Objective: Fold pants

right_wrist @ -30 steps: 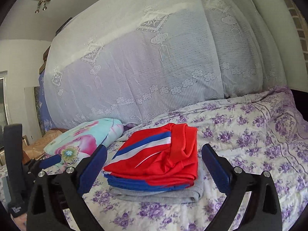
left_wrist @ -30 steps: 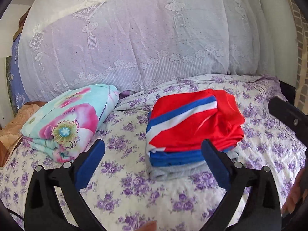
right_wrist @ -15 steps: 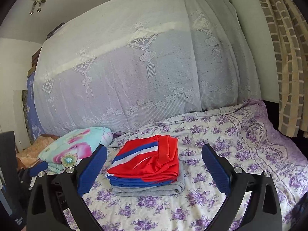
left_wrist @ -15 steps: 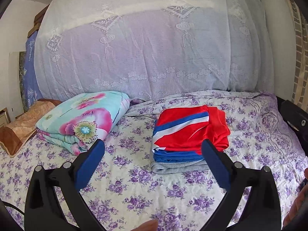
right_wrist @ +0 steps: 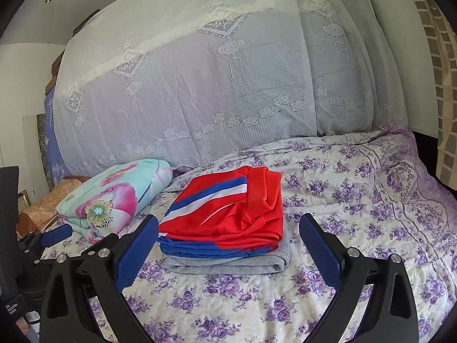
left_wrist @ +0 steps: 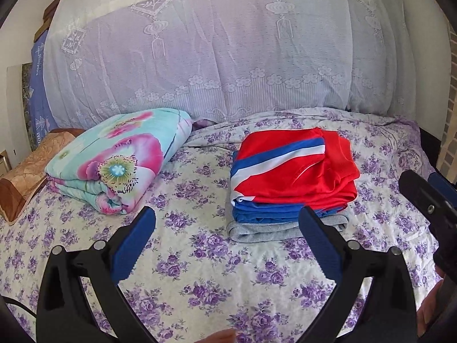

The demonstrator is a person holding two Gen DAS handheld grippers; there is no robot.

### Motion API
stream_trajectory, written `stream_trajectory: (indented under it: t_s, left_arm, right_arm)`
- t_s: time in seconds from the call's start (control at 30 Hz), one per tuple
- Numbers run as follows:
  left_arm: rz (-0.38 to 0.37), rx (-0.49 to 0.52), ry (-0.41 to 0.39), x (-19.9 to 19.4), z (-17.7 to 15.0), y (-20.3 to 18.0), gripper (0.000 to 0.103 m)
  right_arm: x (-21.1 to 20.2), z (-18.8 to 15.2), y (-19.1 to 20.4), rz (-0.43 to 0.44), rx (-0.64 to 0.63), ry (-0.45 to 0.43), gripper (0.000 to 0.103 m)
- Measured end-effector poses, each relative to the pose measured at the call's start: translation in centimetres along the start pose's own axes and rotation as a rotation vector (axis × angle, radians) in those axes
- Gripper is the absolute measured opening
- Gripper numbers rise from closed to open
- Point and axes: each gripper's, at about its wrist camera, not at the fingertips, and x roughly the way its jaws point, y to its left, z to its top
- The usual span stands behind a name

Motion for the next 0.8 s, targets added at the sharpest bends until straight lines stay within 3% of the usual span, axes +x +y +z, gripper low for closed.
stream_trajectory:
  t_s: [0.8]
  left_arm:
    - [-0.014,0.000,-0.020,-0.93,0.11,-0.30,0.098]
  right_arm:
    - [-0.71,0.08,0.82,0.016,-0.021,-0.024,0.099]
